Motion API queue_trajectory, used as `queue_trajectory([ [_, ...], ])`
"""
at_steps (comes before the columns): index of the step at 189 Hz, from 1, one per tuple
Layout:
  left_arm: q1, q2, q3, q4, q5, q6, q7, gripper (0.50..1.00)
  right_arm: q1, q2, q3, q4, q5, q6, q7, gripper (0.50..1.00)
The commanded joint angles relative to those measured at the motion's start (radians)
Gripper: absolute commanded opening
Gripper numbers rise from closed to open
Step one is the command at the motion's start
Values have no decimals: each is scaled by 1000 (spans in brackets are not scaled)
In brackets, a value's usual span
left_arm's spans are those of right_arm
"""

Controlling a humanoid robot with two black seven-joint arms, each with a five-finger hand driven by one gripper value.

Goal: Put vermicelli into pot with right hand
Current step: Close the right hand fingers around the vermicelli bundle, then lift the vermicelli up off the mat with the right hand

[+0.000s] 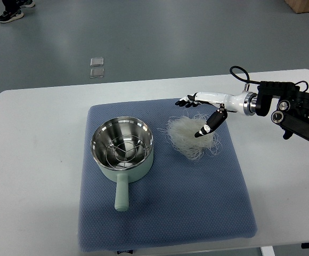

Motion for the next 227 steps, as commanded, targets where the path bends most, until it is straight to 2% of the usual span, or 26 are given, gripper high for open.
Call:
queue_trajectory([
  [1,0,0,0,1,0,1,-1,1000,0,3,-28,-2,-17,-7,-2,924],
  [118,0,0,-2,-1,0,-1,0,1000,-5,38,-81,-49,-60,-56,-5,924],
  [157,0,0,-2,1,0,-1,0,1000,-5,41,-81,-49,-74,-64,-3,909],
  [166,0,0,0,-1,0,1,0,1000,-7,41,-81,-49,-89,-69,-3,887],
  [175,0,0,0,-1,0,-1,0,1000,-7,41,-83,-49,-106,-75,-2,799],
  [193,0,0,0,-1,0,1,0,1000,-7,41,-83,-49,-121,-76,-2,697],
  [195,0,0,0,-1,0,1,0,1000,-7,41,-83,-49,-121,-76,-2,697],
  [201,0,0,0,-1,0,1,0,1000,-7,41,-83,-49,-123,-76,-2,635],
  [209,0,0,0,1,0,-1,0,1000,-7,41,-83,-49,-126,-76,-2,596],
  [220,0,0,0,-1,0,0,0,1000,-5,41,-83,-49,-141,-76,-2,507],
  [227,0,0,0,-1,0,1,0,1000,-5,41,-83,-49,-144,-78,-2,500],
])
